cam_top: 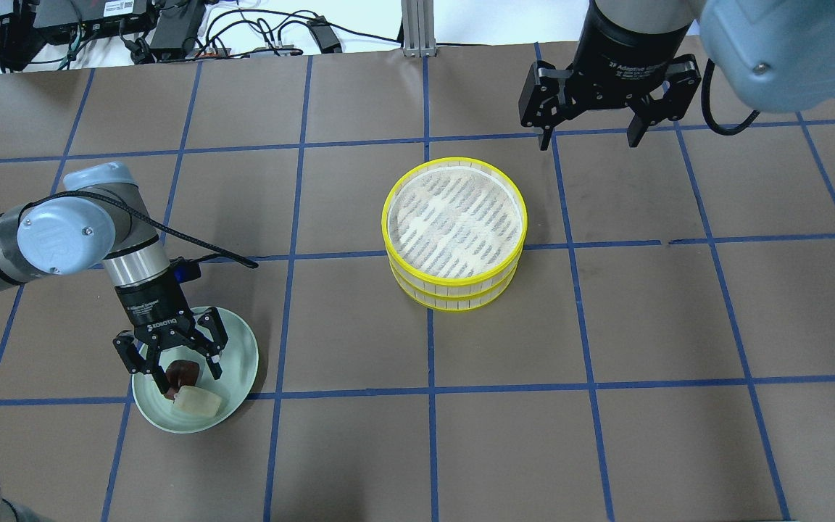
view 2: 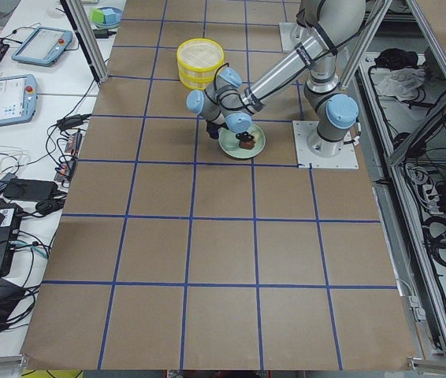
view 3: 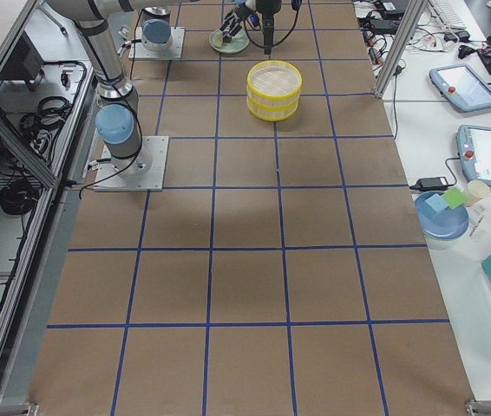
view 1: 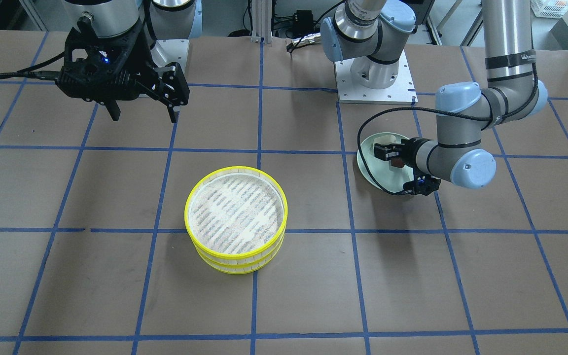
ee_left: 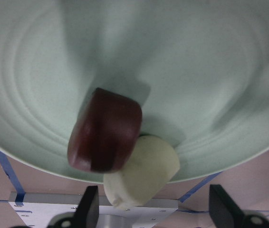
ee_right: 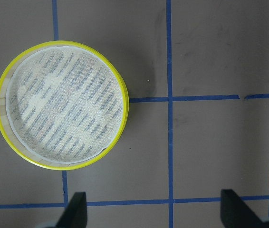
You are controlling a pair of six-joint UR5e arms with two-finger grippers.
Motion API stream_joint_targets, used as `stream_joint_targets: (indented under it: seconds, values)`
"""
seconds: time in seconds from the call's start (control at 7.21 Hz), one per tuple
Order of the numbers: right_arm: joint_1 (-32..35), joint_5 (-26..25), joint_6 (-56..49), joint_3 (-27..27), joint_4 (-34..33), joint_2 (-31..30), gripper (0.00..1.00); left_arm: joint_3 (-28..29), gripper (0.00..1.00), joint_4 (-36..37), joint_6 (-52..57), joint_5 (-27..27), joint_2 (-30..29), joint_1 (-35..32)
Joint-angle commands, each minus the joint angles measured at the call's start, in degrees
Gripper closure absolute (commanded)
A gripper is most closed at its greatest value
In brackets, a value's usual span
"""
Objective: Place buns in different layers of steamer
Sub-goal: 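Grasp the white bun with left gripper while right moves over steamer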
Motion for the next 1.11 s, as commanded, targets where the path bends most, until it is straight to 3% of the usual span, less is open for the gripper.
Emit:
stream_joint_targets:
  seconds: [0.0, 0.14, 0.42, 0.55, 0.83, 0.97]
  values:
    - [0.0, 0.1, 0.0, 0.0, -0.1, 0.0, 0.00, 0.0, 0.17, -0.8, 0.0, 0.1, 0.0, 0.1]
    - [0.0, 0.2, 0.0, 0.0, -0.1, 0.1, 0.00, 0.0, 0.23, -0.8, 0.0, 0.1, -0.1, 0.1]
    - [0.0, 0.4, 0.6, 0.3, -0.5, 0.4, 0.00, 0.1, 0.76, -0.8, 0.1, 0.4, -0.5, 0.1]
    - [0.1, 0.5, 0.5, 2.0, -4.5, 3.0, 0.00, 0.4, 1.00, -0.7, 0.2, 0.6, -0.5, 0.1]
    - [0.7, 0.5, 0.6, 7.3, -16.8, 9.5, 0.00, 0.8, 1.00, -0.8, 0.3, -0.2, -0.5, 0.0]
    - [0.7, 0.5, 0.6, 7.9, -19.1, 13.1, 0.00, 1.0, 1.00, -0.9, 1.0, -2.1, 0.1, -0.1]
